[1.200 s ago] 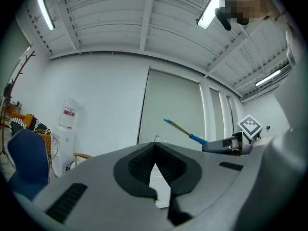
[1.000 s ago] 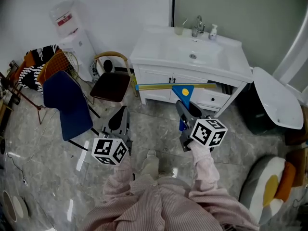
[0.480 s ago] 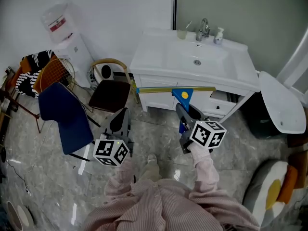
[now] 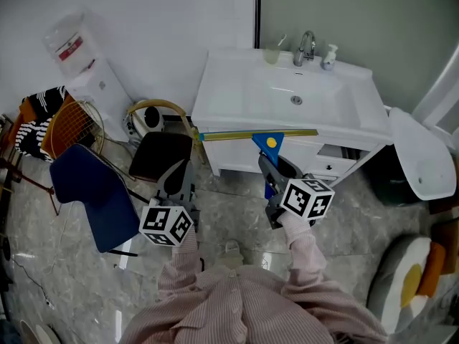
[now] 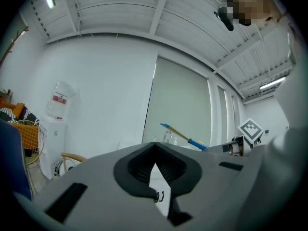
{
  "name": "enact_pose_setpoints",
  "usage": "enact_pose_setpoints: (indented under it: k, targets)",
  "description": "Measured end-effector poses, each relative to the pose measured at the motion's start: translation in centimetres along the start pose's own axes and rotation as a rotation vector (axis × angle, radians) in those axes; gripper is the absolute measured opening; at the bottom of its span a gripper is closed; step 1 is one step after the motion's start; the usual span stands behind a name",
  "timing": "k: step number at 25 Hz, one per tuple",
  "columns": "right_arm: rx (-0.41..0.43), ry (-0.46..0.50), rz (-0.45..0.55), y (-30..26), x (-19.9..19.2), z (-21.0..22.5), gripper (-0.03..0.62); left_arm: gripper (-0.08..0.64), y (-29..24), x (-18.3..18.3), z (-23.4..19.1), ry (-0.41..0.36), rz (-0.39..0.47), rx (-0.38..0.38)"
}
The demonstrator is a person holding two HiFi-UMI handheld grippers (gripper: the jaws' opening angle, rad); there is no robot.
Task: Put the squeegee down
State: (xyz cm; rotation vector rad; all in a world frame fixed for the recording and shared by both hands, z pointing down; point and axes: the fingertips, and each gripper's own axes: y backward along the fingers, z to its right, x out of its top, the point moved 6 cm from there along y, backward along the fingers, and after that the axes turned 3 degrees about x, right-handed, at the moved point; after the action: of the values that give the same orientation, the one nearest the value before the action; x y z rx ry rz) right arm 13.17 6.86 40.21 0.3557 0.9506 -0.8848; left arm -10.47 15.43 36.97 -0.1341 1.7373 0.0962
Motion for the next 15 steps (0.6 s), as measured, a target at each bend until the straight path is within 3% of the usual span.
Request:
enact_pose_setpoints:
  k: [15]
  targets:
    - [-0.034, -0.027, 0.009, -7.7, 0.8, 1.4, 0.130, -0.002, -6.3, 0.4, -6.2, 0.019, -0.002, -0.037]
